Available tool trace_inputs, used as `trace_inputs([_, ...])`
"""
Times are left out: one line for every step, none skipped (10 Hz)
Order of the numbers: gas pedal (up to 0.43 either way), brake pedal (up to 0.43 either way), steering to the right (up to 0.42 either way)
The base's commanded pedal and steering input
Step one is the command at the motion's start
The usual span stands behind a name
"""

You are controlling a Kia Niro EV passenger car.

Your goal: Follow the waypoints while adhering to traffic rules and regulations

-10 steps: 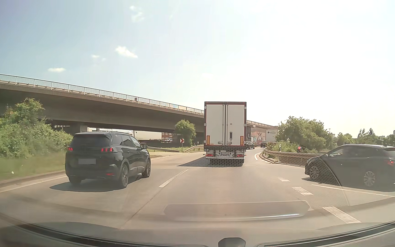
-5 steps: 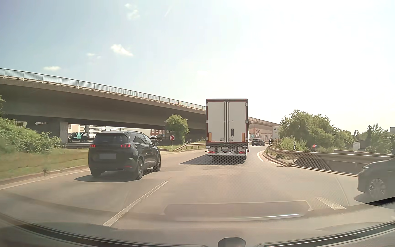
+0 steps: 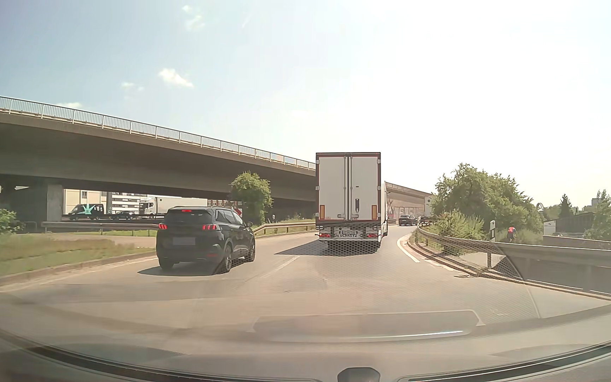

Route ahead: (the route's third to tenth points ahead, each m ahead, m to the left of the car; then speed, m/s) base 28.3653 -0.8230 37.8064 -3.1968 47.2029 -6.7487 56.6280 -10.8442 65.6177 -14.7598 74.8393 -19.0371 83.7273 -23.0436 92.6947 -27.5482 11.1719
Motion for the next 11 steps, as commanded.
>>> trace_inputs([0.28,0.03,0.034])
trace_inputs([0.28,0.03,0.034])
trace_inputs([0.268,0.03,0.034])
trace_inputs([0.22,0.03,0.034])
trace_inputs([0.209,0.03,0.034])
trace_inputs([0.169,0.03,0.036])
trace_inputs([0.157,0.03,0.04])
trace_inputs([0.157,0.03,0.041])
trace_inputs([0.157,0.03,0.041])
trace_inputs([0.169,0.03,0.041])
trace_inputs([0.169,0.03,0.041])
